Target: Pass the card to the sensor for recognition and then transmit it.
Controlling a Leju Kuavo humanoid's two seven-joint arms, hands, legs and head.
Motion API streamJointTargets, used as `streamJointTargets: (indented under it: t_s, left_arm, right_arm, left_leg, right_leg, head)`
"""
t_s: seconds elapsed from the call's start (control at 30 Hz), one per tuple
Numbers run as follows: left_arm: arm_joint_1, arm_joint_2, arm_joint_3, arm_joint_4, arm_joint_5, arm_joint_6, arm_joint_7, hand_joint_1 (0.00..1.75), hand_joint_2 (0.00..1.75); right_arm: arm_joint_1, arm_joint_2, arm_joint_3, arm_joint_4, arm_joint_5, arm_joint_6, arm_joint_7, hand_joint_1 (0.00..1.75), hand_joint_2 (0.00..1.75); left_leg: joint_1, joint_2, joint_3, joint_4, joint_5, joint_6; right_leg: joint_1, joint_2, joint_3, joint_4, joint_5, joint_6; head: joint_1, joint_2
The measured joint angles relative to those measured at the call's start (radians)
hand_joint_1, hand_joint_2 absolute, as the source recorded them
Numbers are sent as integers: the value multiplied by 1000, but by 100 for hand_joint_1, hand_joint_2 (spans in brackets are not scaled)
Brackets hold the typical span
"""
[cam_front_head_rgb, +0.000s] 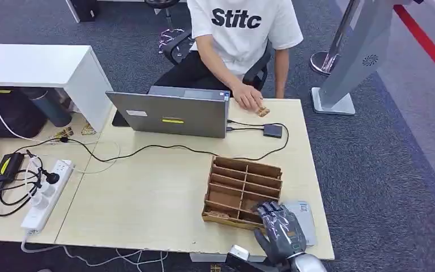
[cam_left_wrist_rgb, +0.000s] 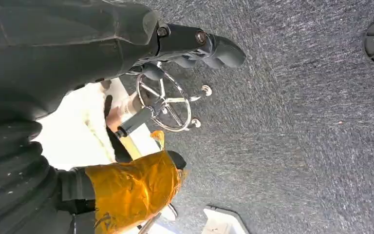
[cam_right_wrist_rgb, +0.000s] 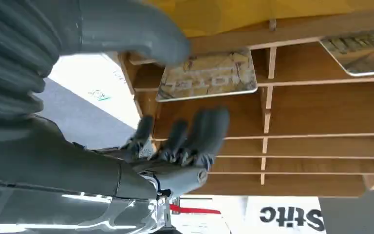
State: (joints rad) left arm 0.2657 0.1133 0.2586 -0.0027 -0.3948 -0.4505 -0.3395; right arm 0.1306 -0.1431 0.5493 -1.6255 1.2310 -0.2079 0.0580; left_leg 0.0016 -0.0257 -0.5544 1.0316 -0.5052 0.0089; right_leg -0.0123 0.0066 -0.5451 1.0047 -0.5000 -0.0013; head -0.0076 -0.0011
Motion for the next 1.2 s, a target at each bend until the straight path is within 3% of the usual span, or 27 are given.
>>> streamJointTargets:
  t_s: [0.43, 0.7, 0.93, 1.2]
  left_arm:
    - [-7, 5, 0, 0, -2, -8, 4, 0, 175]
    - [-10, 8, 0, 0, -12, -10, 5, 0, 175]
    - [-11, 8, 0, 0, -22, -10, 5, 0, 175]
    - [-25, 40, 0, 0, -71, -45, 1, 0, 175]
  right_arm:
    - [-21, 13, 0, 39, 36, -14, -23, 175, 175]
    - [-61, 13, -23, 43, 40, -95, -114, 175, 175]
    - [-84, 13, -57, -36, 50, -132, -137, 175, 175]
    - [-245, 26, -65, -91, -7, -38, -158, 175, 175]
  left_leg:
    - [0, 0, 0, 0, 0, 0]
    - [0, 0, 0, 0, 0, 0]
    - [0, 0, 0, 0, 0, 0]
    - [0, 2, 0, 0, 2, -2]
  right_leg:
    - [0, 0, 0, 0, 0, 0]
    - [0, 0, 0, 0, 0, 0]
    - [0, 0, 0, 0, 0, 0]
    - [0, 2, -1, 1, 2, -3]
  head:
    - [0, 0]
    - [0, 0]
    - [0, 0]
    - [0, 0]
